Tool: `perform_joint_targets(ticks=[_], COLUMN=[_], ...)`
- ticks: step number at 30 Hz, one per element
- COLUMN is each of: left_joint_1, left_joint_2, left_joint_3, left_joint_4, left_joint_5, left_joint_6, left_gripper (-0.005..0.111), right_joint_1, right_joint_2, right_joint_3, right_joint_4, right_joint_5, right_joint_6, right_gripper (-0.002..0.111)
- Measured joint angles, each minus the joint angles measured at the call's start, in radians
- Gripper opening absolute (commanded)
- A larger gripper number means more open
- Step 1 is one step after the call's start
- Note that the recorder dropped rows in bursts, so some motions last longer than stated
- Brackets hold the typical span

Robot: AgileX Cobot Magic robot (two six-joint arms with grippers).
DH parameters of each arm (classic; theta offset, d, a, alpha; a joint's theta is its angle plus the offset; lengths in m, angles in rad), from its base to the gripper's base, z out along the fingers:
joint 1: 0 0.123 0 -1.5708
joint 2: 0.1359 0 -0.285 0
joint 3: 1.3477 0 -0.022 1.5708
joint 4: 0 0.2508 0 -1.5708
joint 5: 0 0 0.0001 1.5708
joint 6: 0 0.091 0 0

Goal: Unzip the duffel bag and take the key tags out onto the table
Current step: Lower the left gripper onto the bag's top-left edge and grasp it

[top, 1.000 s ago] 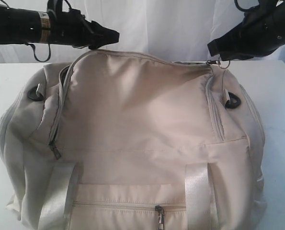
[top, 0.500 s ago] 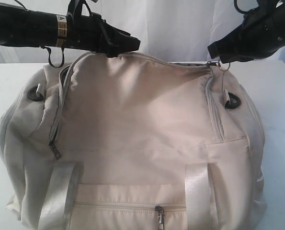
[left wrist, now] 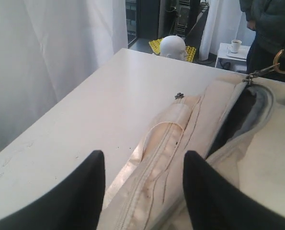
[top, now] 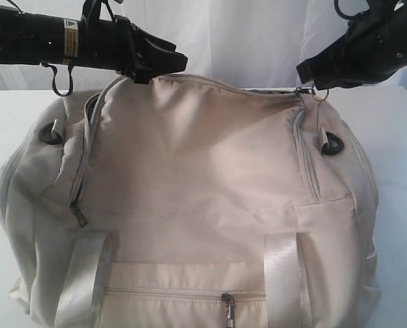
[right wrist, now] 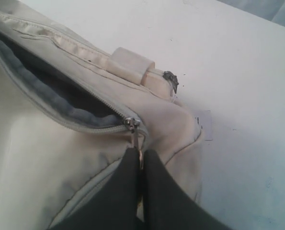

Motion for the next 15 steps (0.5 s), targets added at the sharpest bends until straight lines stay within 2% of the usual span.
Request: perform_joint_targets(ticks=[15], left_joint_1=[0.009], left_joint_2=[0.0], left_joint_3=[0.094], left_joint_4=[0.002], left_joint_5=[0.016], left_joint_6=[0.055], left_gripper=[0.052], right_joint_1=[0.0], right_joint_2=[0.0], right_joint_3=[0.0], right_joint_4=[0.002], right_joint_5=[-0.023], right_joint_6=[0.0], right_gripper=[0.0])
